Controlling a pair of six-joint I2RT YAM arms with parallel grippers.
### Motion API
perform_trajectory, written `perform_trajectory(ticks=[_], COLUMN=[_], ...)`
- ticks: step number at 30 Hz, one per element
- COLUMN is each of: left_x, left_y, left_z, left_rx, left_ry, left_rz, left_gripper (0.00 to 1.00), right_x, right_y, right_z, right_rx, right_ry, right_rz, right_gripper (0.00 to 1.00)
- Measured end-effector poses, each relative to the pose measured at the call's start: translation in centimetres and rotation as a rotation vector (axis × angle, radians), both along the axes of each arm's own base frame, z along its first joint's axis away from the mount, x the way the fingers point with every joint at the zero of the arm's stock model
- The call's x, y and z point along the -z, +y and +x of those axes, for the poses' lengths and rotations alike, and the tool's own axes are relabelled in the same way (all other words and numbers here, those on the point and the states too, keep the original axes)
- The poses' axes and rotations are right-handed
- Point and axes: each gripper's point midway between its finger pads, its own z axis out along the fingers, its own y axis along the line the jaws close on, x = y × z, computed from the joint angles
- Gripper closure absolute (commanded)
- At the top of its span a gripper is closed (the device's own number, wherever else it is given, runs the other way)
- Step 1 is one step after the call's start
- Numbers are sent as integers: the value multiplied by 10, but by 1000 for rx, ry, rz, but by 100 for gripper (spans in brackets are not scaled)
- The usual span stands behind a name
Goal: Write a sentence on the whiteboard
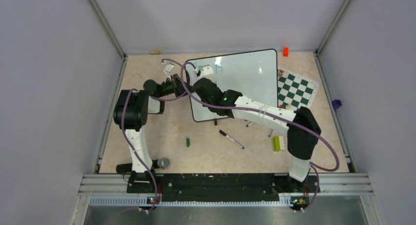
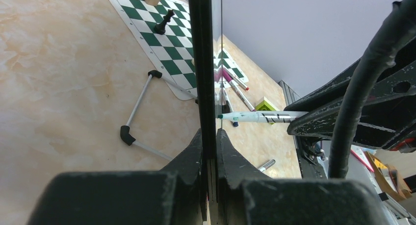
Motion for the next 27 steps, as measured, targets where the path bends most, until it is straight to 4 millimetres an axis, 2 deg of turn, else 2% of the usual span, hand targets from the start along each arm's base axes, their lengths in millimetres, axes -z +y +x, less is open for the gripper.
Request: perform_trajectory(ticks=[7,18,24,27], left_x=[0,0,0,0], left_y=[0,0,0,0], left_z=[0,0,0,-1], left_rx=[1,1,3,3], left_ry=[0,-1,-2,-4], left_rz=[1,1,1,1], left_gripper=[100,100,100,100], right_x=[3,12,10,5], right_y=[2,-13,-16,-26], right_z=[-4,-10,-10,-14], right_rx=[-23,-7,9,11], right_ry=[40,79,57,32], right_rz=[-27,-97,-75,-34], right_gripper=[100,100,100,100])
